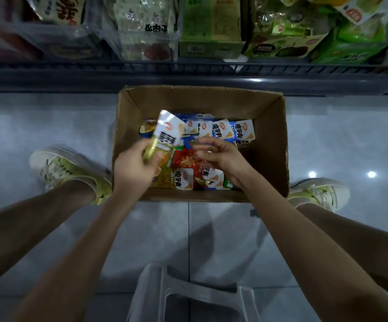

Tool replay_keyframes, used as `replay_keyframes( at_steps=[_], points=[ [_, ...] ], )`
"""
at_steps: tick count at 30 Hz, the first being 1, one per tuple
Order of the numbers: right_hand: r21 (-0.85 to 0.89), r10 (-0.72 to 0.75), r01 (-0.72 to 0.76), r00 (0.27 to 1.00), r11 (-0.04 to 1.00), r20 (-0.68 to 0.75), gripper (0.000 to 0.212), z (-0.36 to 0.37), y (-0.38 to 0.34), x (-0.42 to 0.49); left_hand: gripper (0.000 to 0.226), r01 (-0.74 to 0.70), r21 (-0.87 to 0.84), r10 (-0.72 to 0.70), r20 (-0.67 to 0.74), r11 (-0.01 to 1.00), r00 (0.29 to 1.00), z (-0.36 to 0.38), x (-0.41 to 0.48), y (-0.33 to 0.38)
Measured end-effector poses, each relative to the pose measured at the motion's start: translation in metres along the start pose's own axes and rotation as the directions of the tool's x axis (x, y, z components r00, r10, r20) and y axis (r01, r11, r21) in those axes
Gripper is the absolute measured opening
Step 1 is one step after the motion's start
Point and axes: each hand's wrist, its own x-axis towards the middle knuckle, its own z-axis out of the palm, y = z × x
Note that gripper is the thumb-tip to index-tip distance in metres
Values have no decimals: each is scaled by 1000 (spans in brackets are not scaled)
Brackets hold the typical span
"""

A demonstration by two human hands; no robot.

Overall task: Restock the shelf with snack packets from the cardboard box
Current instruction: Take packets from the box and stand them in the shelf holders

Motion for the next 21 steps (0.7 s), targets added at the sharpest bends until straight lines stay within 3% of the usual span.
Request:
replay_keyframes(
  at_steps=[3, 6, 11, 16, 21],
  points=[
    [-259, 87, -127, 983, 958, -162, 30, 5, 20, 21, 23, 137, -139, -145, -45, 981, 988, -10, 6, -19],
    [-426, 145, -217, 970, 878, -196, 27, 13, 41, 41, 20, 205, -198, -224, -78, 959, 971, -16, 11, -28],
    [-285, 256, -323, 934, 902, -248, 31, 21, 57, 52, 12, 238, -222, -256, -56, 945, 965, -15, 14, -28],
    [-497, 288, -353, 935, 793, -205, 33, 20, 73, 56, 10, 238, -244, -248, -12, 940, 969, -9, 11, -27],
    [-359, 224, -257, 966, 897, -131, 11, 14, 59, 44, 19, 207, -217, -214, -7, 954, 977, -4, 8, -28]
  ],
)
